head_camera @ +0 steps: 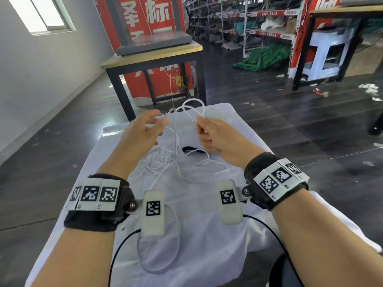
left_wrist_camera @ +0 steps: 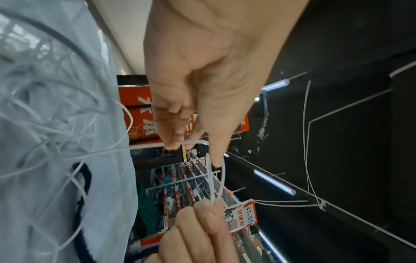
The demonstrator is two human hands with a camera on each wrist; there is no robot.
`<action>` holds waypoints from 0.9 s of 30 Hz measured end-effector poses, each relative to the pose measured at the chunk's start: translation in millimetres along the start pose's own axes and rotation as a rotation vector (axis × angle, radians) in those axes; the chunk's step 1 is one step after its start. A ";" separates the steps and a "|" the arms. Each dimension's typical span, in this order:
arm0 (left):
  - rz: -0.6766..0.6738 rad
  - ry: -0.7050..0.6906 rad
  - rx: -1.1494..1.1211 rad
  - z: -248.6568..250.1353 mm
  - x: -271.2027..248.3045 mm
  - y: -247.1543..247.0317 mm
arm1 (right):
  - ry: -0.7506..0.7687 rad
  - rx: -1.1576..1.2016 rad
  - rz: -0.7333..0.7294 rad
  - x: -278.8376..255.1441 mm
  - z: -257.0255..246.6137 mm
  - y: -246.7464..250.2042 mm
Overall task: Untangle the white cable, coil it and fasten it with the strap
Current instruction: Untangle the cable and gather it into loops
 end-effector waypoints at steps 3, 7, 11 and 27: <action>-0.132 0.007 -0.131 -1.9 1.4 -8.6 | -0.024 -0.089 -0.160 -4.0 0.5 -8.0; 0.027 -0.037 -0.179 -6.2 3.3 0.3 | -0.049 -0.133 -0.215 -6.5 0.3 -9.3; 0.047 -0.007 -0.402 -3.4 0.6 1.0 | -0.071 -0.209 -0.227 -6.1 4.6 -11.7; -0.195 0.158 -1.043 11.6 3.2 -2.6 | -0.065 -0.308 -0.232 1.0 15.2 -22.0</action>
Point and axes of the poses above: each hand's wrist, its own x-axis towards the middle knuckle, its own y-axis out of the back of the hand, z = x × y, the point moved 2 cm from there along x, towards the middle knuckle, and after that the axes turned 5 degrees about -z, right-handed, at the moved point
